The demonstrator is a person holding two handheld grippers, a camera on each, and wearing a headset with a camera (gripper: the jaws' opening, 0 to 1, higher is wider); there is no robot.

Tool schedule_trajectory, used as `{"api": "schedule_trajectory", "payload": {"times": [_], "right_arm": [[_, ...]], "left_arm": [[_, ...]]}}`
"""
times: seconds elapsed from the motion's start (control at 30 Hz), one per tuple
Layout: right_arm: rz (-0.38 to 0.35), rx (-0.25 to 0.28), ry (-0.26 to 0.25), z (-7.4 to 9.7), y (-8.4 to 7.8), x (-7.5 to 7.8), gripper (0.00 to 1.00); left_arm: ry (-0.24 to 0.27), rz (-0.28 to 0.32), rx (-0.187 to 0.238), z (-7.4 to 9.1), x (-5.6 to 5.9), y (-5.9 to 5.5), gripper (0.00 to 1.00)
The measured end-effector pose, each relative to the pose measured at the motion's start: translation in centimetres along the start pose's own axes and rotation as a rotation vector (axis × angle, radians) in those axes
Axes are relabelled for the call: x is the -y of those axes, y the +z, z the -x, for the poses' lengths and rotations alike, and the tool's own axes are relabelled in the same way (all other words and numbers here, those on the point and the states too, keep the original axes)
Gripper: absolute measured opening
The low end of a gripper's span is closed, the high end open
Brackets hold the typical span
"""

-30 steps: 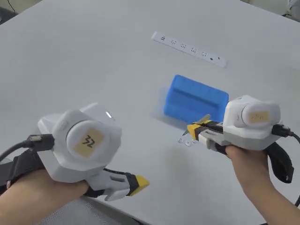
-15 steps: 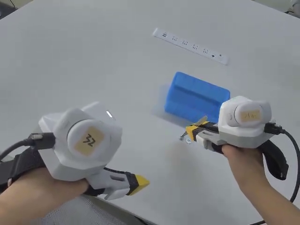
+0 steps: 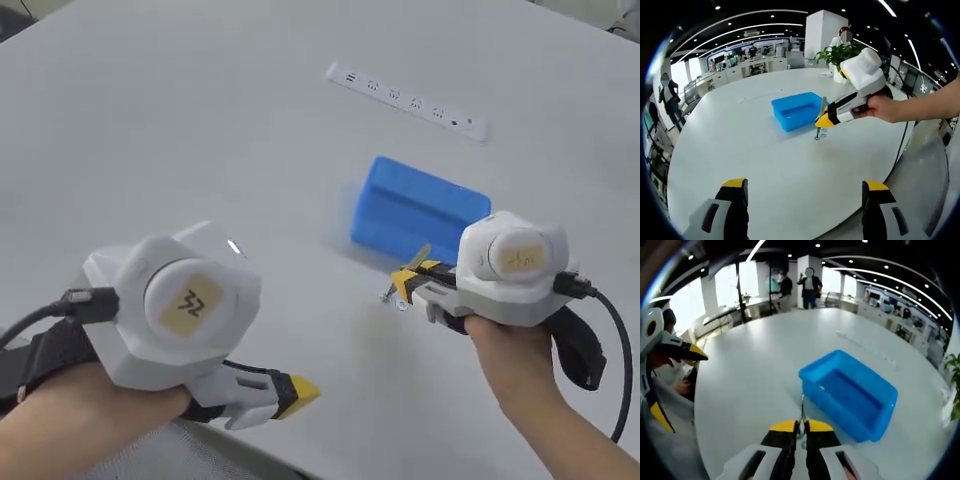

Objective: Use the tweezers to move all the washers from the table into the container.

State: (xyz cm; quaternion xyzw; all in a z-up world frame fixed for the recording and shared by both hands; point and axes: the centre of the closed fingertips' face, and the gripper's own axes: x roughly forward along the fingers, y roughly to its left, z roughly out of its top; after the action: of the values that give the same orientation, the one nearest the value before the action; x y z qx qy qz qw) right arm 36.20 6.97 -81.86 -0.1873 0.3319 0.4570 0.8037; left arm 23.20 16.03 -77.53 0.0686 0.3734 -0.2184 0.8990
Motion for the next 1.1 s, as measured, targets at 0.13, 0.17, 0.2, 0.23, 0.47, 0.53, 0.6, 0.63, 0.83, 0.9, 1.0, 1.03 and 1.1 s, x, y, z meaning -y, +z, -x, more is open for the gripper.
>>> {"api": "schedule_trajectory", "payload": {"times": [0.13,0.17,0.2,0.23,0.47,0.53,0.6,0.63,0.83,0.9,1.0,1.03,1.1], "right_arm": [[-0.036,0.019,-0.024,0.1,-0.1,0.2,0.02],[-0.038,0.021,-0.027,0.1,-0.2,0.2,0.02],[-0.034,0.02,-0.03,0.1,-0.2,0.2,0.02],[-0.027,0.018,-0.031,0.1,-0.1,0.2,0.02],[-0.042,-0.008,-0.015,0.0,0.0,0.2,0.01],[-0.058,-0.001,-0.016,0.2,0.1,0.4,0.01],[-0.073,0.006,-0.012,0.4,0.3,0.6,0.01],[-0.079,0.012,-0.008,0.5,0.5,0.7,0.01],[-0.076,0.043,-0.007,2.0,1.9,0.7,0.01],[-0.078,0.051,-0.002,2.5,2.3,0.4,0.01],[-0.061,0.065,-0.003,3.2,3.1,0.0,0.01],[-0.055,0.07,-0.003,3.4,3.3,0.0,0.01],[-0.041,0.075,-0.002,3.7,3.6,0.1,0.01]], "left_arm": [[0.001,0.003,0.008,0.1,-0.1,0.2,0.97],[0.002,0.002,0.008,0.1,0.0,0.3,0.98],[0.003,0.001,0.009,0.1,0.0,0.3,0.97],[0.003,-0.001,0.009,0.2,0.0,0.3,0.97],[0.011,-0.011,0.012,0.5,-0.1,0.5,0.97],[0.014,-0.014,0.013,0.6,-0.2,0.6,0.97],[0.016,-0.018,0.011,0.6,-0.2,0.5,0.97],[0.017,-0.019,0.01,0.6,-0.2,0.5,0.97],[0.013,-0.027,0.012,0.6,0.1,0.6,0.97],[0.004,-0.03,0.012,0.6,0.3,0.6,0.97],[-0.01,-0.029,0.014,0.6,0.6,0.6,0.98],[-0.01,-0.031,0.013,0.6,0.6,0.6,0.98],[-0.013,-0.031,0.014,0.6,0.7,0.6,0.98]]}}
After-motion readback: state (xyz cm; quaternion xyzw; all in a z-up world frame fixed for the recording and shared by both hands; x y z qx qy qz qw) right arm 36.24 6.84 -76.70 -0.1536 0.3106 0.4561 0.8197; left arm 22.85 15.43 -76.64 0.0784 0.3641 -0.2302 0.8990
